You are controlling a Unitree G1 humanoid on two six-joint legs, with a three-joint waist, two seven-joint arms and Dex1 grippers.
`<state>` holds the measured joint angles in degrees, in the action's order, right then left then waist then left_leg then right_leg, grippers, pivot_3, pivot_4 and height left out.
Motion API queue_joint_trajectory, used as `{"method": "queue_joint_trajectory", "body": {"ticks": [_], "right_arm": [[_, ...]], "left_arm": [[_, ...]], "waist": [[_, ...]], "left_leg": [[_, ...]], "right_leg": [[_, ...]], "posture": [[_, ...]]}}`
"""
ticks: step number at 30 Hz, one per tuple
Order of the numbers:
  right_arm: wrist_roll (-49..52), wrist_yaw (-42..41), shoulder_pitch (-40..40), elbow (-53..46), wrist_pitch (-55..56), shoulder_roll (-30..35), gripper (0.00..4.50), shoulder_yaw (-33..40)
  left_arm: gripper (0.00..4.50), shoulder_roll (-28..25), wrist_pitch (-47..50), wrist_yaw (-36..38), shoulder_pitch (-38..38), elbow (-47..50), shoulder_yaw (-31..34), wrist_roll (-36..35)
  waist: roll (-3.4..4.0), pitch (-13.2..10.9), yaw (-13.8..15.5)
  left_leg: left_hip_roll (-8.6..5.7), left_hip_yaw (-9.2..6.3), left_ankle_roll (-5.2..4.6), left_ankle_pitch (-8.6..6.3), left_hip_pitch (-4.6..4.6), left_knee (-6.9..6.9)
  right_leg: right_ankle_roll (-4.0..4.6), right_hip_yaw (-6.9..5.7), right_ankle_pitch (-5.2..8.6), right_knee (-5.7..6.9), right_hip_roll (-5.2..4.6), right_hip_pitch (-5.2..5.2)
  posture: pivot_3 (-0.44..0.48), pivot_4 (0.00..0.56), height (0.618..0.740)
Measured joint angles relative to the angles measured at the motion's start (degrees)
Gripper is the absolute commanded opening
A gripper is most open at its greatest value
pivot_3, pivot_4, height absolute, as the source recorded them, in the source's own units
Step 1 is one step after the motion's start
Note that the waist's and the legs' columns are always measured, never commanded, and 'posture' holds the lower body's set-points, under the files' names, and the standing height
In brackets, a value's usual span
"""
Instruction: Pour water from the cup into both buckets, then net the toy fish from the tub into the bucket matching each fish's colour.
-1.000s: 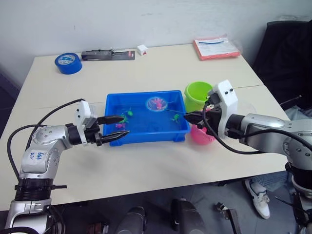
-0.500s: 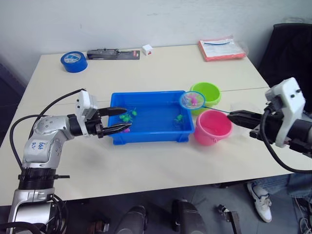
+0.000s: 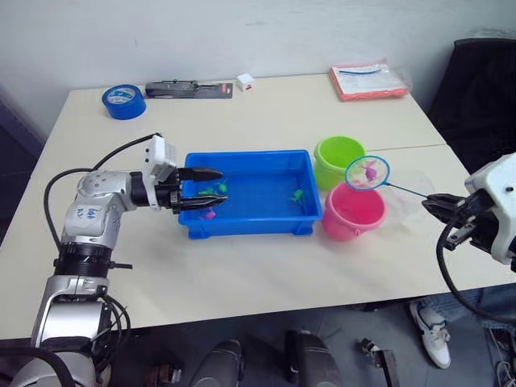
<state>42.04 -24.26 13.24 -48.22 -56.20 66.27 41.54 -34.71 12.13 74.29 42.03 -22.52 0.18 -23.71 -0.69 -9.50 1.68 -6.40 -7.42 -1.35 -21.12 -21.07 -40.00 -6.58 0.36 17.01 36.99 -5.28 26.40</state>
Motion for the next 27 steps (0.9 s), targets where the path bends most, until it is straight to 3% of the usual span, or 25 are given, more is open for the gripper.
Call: {"method": "queue_joint_trajectory", "body": {"ticks": [8, 14, 27], "right_arm": [[-21.5, -3.7, 10.5, -5.3, 12.0, -1.6, 0.78, -4.6], [-33.3, -4.7, 10.8, -4.8, 19.9, -1.6, 0.78, -9.8], [-59.2, -8.8, 10.4, 4.7, 45.9, -1.5, 0.78, -12.6]], "left_arm": [[3.10, 1.5, -2.3, 1.9, 2.3, -3.6, -0.8, 1.6], [3.10, 1.7, -2.3, 2.1, 2.3, -4.2, -0.8, 1.7], [3.10, 1.8, -1.3, 1.7, 0.8, -2.7, -0.7, 1.7]], "waist": [[-0.02, 0.0, -0.3], [-0.02, 0.0, -0.3], [-0.02, 0.0, -0.3]], "left_leg": [[-0.06, 0.20, -0.05, 0.02, 0.07, -0.03], [-0.06, 0.19, -0.05, 0.02, 0.07, -0.05], [-0.12, 0.21, -0.06, 0.03, 0.08, -0.08]], "right_leg": [[-0.09, -0.01, -0.05, 0.06, 0.01, 0.02], [-0.09, -0.01, -0.05, 0.05, 0.01, 0.01], [-0.10, -0.02, -0.06, 0.09, 0.00, 0.01]], "posture": [[0.000, 0.150, 0.740], [0.000, 0.150, 0.740], [0.000, 0.150, 0.740]]}}
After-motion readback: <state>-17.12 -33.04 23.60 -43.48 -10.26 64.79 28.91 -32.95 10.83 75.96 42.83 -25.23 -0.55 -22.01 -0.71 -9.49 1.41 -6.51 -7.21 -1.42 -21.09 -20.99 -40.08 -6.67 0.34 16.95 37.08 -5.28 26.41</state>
